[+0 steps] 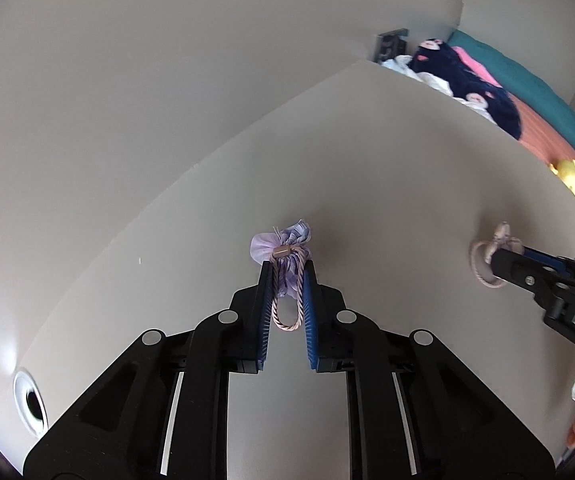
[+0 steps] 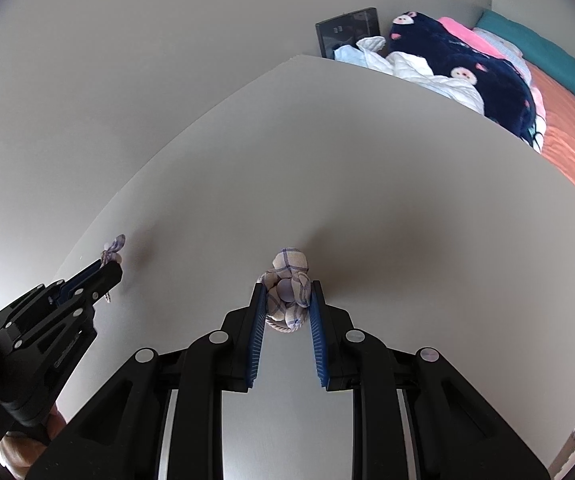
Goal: Collect trash
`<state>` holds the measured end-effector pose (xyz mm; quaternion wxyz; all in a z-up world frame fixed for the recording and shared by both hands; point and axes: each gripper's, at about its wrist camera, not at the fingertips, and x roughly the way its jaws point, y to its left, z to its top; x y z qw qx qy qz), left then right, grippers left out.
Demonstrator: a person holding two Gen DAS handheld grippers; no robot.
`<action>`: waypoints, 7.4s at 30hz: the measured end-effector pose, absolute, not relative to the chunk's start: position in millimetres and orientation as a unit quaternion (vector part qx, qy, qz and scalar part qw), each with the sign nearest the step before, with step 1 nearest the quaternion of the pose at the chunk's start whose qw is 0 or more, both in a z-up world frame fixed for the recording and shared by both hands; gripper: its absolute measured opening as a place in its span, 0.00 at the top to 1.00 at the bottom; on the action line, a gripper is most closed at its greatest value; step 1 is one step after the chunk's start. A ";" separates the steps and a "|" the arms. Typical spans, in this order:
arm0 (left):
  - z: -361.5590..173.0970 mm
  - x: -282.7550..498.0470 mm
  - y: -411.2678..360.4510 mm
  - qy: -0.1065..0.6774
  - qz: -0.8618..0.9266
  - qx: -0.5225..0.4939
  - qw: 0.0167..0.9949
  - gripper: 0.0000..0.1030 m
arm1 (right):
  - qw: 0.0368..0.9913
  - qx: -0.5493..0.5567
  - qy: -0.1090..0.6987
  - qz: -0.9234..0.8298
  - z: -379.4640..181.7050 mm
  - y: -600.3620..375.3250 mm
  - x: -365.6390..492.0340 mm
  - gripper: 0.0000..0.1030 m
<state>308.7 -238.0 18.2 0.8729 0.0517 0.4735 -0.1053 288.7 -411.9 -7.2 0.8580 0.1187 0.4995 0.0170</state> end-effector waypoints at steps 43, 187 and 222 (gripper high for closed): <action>44.7 -13.7 -435.0 0.438 -0.271 0.134 0.846 0.86 | 0.882 0.192 0.427 -0.053 18.5 -568.9 -61.6 0.78; 7.3 24.6 -33.3 0.465 -0.001 0.004 0.885 0.05 | 0.891 -0.016 0.452 0.031 -41.3 -223.3 53.2 0.02; 6.7 24.0 -34.2 0.465 0.000 0.004 0.885 0.05 | 0.891 -0.016 0.453 0.032 -40.8 -223.9 52.9 0.02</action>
